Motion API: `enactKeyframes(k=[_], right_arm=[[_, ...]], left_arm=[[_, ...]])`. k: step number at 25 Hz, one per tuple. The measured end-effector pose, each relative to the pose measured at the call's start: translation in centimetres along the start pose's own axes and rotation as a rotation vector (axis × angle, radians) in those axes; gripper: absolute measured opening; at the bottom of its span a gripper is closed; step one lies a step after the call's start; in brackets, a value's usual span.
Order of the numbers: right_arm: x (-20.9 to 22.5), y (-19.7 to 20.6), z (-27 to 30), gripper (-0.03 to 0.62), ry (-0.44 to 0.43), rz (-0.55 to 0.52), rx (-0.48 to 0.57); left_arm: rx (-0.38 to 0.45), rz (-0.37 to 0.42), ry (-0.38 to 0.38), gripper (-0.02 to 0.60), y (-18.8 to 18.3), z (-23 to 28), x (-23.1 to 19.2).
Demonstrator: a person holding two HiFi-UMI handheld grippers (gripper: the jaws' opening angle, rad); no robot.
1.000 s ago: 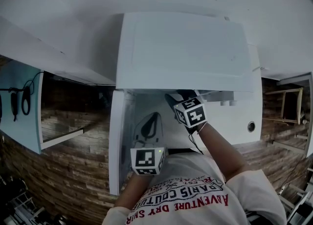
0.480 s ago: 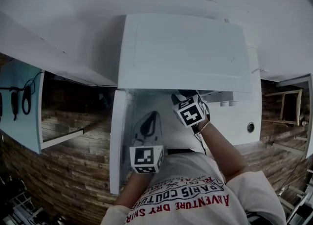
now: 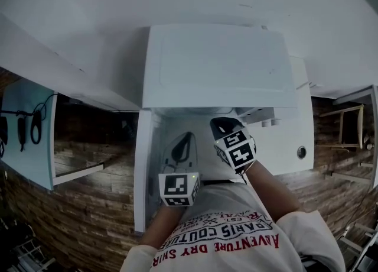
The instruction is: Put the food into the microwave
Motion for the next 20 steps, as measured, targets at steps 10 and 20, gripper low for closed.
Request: enactKeyframes(k=[10,20], right_arm=[[-1.6,-2.7,-7.5,0.012,0.043,-0.004,0.264],[-1.0,-4.3,-13.1,0.012,0.142,0.074,0.51]], left_arm=[[0.096,0.1,0.029,0.006,-4.0,-1.1,1.0],[0.194,0.165,-0.007,0.006,-7.2,-3.3,0.2]])
Point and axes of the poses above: the fingertips, and each gripper's own axes: z forward along the fingers, x to its right, y out of its underside, the point moved 8 cm from there along -z, backward along the fingers, and after that the axes turned 7 degrees about y, right-handed, at the moved point
